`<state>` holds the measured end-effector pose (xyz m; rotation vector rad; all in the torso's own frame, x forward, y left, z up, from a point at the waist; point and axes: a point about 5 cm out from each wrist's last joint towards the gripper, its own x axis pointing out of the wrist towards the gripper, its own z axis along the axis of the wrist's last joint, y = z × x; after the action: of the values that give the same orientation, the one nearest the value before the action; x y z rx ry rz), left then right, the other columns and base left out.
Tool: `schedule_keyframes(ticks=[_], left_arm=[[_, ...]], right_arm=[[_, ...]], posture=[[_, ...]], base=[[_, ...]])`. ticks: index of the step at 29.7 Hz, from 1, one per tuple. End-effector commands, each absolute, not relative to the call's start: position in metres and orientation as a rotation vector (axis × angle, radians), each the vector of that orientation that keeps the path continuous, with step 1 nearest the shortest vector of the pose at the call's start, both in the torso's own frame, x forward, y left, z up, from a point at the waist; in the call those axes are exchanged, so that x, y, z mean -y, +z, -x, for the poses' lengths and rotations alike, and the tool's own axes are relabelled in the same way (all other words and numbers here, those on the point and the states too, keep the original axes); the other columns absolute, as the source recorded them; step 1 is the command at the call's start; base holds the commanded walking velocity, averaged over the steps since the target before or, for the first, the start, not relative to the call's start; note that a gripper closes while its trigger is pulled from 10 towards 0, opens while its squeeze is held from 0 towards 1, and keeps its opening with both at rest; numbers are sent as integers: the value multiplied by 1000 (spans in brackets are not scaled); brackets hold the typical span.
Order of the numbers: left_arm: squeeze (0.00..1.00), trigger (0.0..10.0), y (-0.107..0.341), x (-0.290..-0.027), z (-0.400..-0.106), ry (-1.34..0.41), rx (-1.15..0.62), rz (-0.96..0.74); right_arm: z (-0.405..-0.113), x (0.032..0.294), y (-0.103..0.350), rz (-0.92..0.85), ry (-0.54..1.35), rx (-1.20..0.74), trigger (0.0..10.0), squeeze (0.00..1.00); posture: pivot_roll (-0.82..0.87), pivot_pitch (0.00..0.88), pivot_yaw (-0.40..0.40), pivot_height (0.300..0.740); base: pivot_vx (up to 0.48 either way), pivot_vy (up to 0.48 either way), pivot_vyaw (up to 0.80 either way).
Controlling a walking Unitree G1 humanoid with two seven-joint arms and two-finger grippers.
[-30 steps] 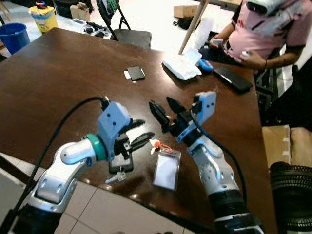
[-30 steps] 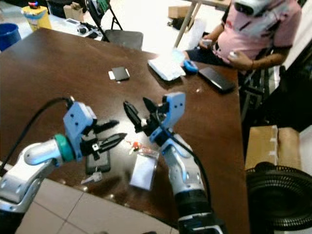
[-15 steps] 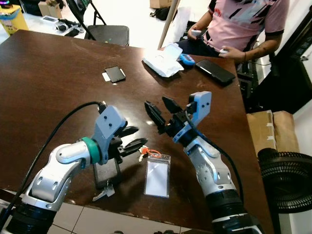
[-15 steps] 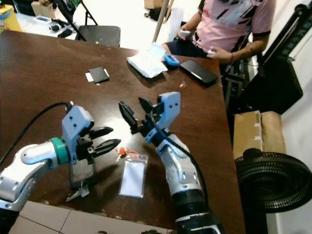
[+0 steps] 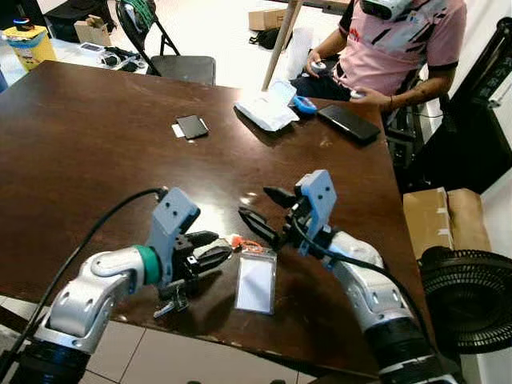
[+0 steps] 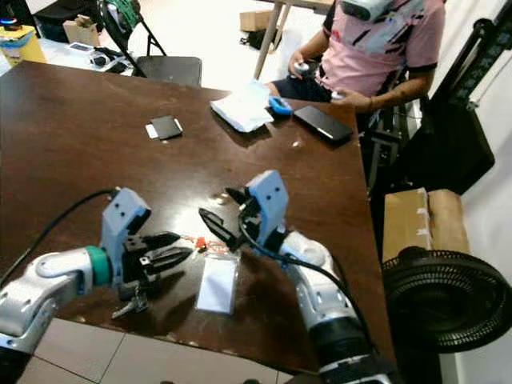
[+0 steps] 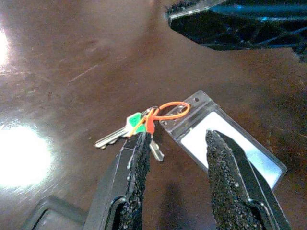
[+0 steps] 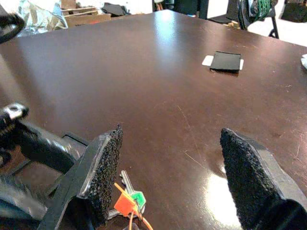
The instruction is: Hang keys on a hook
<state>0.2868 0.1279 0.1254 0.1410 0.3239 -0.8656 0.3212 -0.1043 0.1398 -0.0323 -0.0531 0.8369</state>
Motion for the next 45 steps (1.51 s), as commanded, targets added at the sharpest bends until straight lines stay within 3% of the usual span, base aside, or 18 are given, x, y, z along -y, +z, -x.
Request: schedule_keyframes(ticks=[1,12,18,40,41,43,44,45], left_arm=[[0,10000,120,-128,-291,-833,-364,-195],[0,10000,126,-120,-307,-775,-369,-260],[0,10000,128,-102,-321,-774,-366,-288],[0,10000,108,-98,-327,-824,-488,-360],[0,8039,107,-98,-328,-828,-492,-363],[0,8039,107,-98,-328,-828,-492,-363],[0,3490,106,-99,-328,-828,-492,-367],[0,3490,106,-99,-328,-828,-492,-367]], right_arm=[[-322,108,138,43,821,41,10000,0],[-325,110,139,69,828,40,10000,0],[-329,111,142,76,828,37,10000,0],[-331,112,144,64,808,52,10000,0],[-331,111,145,61,807,56,10000,0],[-331,111,145,61,807,56,10000,0],[-331,111,145,57,805,58,10000,0],[-331,111,145,57,805,58,10000,0]], posture=[[37,0,40,740],[35,0,37,740],[30,0,43,740],[32,0,61,740],[30,0,64,740],[30,0,64,740],[30,0,64,740],[30,0,64,740]], base=[[0,0,0],[0,0,0],[0,0,0],[0,0,0],[0,0,0],[0,0,0],[0,0,0],[0,0,0]])
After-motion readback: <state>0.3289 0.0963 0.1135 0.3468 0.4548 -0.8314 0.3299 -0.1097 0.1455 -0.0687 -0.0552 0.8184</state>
